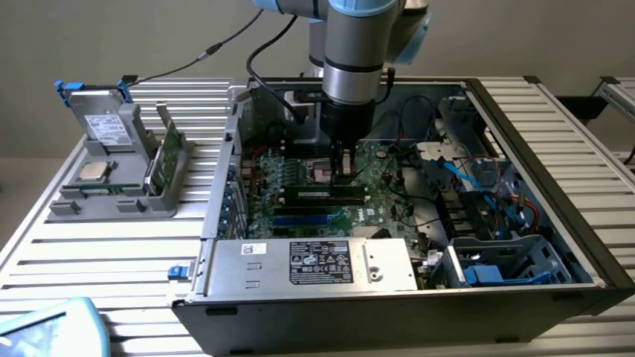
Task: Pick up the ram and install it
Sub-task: 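Insert the ram into the slot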
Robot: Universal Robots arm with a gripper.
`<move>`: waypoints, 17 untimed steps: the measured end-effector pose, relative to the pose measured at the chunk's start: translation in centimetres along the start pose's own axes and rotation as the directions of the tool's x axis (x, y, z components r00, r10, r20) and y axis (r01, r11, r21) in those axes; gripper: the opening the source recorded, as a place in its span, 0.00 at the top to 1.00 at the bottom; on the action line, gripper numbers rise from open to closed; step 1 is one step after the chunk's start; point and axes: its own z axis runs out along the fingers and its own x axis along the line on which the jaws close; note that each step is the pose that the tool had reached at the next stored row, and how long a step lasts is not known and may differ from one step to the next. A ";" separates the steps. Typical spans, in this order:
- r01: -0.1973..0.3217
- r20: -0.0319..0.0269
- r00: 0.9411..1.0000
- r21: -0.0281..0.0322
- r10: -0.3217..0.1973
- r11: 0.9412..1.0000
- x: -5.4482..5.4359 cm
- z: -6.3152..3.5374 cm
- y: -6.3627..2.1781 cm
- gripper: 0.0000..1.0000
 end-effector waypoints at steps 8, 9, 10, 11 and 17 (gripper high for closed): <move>0.000 0.000 1.000 0.000 0.000 1.000 0.0 0.04 0.01 0.87; 0.001 0.000 1.000 0.000 -0.001 1.000 0.0 0.04 0.03 0.87; 0.002 0.000 1.000 0.000 -0.002 1.000 0.0 0.04 0.05 0.87; 0.003 0.000 1.000 0.000 -0.003 1.000 0.0 0.04 0.06 0.87; 0.015 -0.001 1.000 0.002 -0.015 1.000 0.0 0.05 0.09 0.87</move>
